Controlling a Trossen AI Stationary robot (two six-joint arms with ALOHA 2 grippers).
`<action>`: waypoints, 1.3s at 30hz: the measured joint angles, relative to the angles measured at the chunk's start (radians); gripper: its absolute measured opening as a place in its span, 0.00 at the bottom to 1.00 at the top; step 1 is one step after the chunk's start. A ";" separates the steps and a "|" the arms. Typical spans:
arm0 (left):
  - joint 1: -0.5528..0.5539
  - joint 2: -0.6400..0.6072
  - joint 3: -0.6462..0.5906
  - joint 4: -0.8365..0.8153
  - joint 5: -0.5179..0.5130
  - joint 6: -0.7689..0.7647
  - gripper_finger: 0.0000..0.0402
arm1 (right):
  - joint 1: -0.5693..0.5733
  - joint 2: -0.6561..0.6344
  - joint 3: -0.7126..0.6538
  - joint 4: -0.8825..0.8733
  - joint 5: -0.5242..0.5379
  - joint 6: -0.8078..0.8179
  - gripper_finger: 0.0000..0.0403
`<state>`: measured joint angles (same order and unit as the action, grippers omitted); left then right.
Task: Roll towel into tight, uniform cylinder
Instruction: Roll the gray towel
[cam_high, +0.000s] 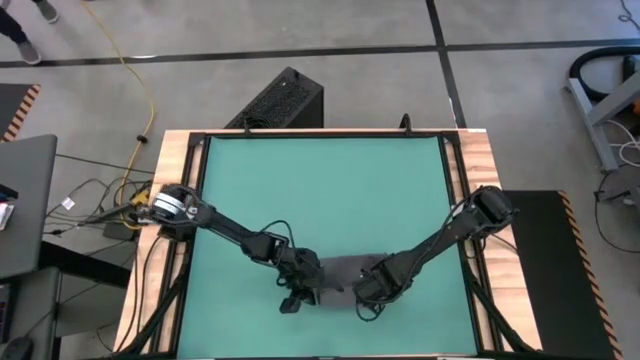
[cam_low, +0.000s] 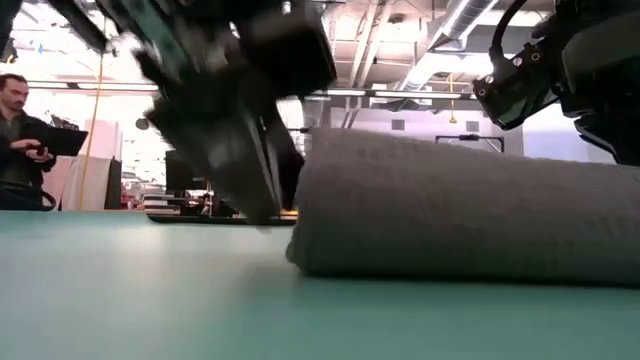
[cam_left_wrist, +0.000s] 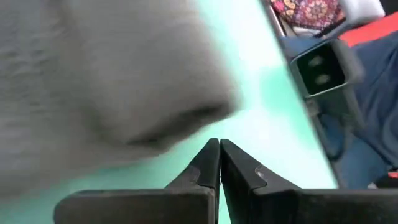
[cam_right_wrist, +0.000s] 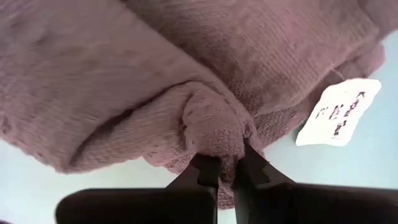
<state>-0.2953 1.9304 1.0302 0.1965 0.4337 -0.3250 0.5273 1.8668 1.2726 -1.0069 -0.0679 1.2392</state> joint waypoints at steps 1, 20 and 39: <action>-0.003 -0.032 0.000 -0.027 -0.017 0.005 0.00 | -0.003 0.000 0.000 -0.002 0.003 -0.006 0.07; -0.099 -0.018 0.006 0.233 -0.485 0.483 0.00 | -0.009 0.002 0.000 0.056 0.029 -0.036 0.07; -0.101 0.003 0.006 0.221 -0.505 0.557 0.00 | -0.035 0.002 0.001 0.083 0.044 -0.083 0.07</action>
<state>-0.3965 1.9331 1.0359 0.4179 -0.0716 0.2325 0.4927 1.8690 1.2732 -0.9243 -0.0242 1.1566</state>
